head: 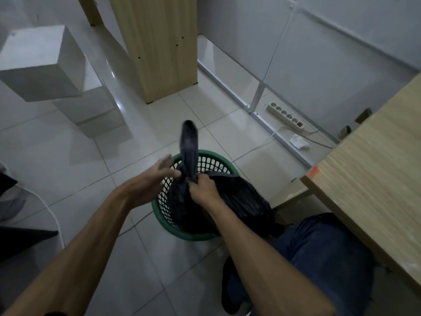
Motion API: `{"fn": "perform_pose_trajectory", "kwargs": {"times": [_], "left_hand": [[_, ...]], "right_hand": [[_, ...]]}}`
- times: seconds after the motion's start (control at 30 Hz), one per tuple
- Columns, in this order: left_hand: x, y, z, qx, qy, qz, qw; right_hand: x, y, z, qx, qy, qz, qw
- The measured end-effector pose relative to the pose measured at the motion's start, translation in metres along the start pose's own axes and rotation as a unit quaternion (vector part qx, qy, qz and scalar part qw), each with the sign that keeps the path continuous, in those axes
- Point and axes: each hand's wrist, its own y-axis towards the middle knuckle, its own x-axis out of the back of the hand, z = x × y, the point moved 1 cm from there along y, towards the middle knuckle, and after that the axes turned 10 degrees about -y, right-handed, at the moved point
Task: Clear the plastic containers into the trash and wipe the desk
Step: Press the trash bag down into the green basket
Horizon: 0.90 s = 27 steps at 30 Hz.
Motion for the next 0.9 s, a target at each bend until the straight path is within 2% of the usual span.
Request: {"fn": "perform_pose_trajectory", "kwargs": {"times": [0.1, 0.2, 0.27, 0.33, 0.37, 0.4, 0.47, 0.5, 0.6, 0.67, 0.77, 0.83, 0.9], "left_hand": [[-0.019, 0.005, 0.016, -0.029, 0.074, -0.047, 0.996], [-0.03, 0.021, 0.028, -0.081, 0.081, -0.147, 0.982], [-0.029, 0.035, 0.037, -0.102, 0.069, -0.211, 0.97], [-0.023, 0.046, 0.046, -0.078, -0.047, -0.308, 0.947], [-0.022, 0.049, 0.05, -0.057, -0.12, -0.356, 0.925], [-0.019, 0.051, 0.052, -0.046, -0.165, -0.395, 0.903], [-0.011, 0.056, 0.058, -0.052, -0.155, -0.427, 0.889], [-0.008, 0.058, 0.058, -0.06, -0.141, -0.436, 0.887], [-0.001, 0.06, 0.052, -0.072, -0.106, -0.459, 0.879], [0.008, 0.059, 0.048, -0.077, -0.053, -0.466, 0.88], [0.013, 0.047, 0.044, -0.086, 0.097, -0.401, 0.907], [0.014, 0.037, 0.046, -0.078, 0.234, -0.323, 0.914], [0.015, 0.032, 0.055, -0.06, 0.365, -0.266, 0.89]], "right_hand": [[-0.008, 0.001, 0.008, 0.029, -0.022, 0.019, 0.999], [-0.014, -0.005, 0.006, 0.086, -0.037, 0.064, 0.994], [-0.009, -0.004, -0.009, 0.123, -0.073, 0.058, 0.988], [0.004, -0.003, -0.029, 0.124, -0.174, -0.035, 0.976], [0.014, -0.003, -0.04, 0.115, -0.247, -0.086, 0.958], [0.025, -0.002, -0.051, 0.101, -0.326, -0.106, 0.934], [0.045, -0.001, -0.077, 0.049, -0.444, -0.062, 0.893], [0.054, -0.001, -0.089, 0.009, -0.466, -0.029, 0.884], [0.061, -0.004, -0.107, -0.107, -0.401, 0.085, 0.906], [0.056, -0.004, -0.114, -0.118, -0.358, 0.128, 0.917], [0.052, 0.0, -0.117, -0.093, -0.284, 0.059, 0.953], [0.06, 0.002, -0.109, -0.111, -0.141, -0.035, 0.983], [0.07, 0.006, -0.1, -0.149, 0.042, -0.116, 0.981]]}}
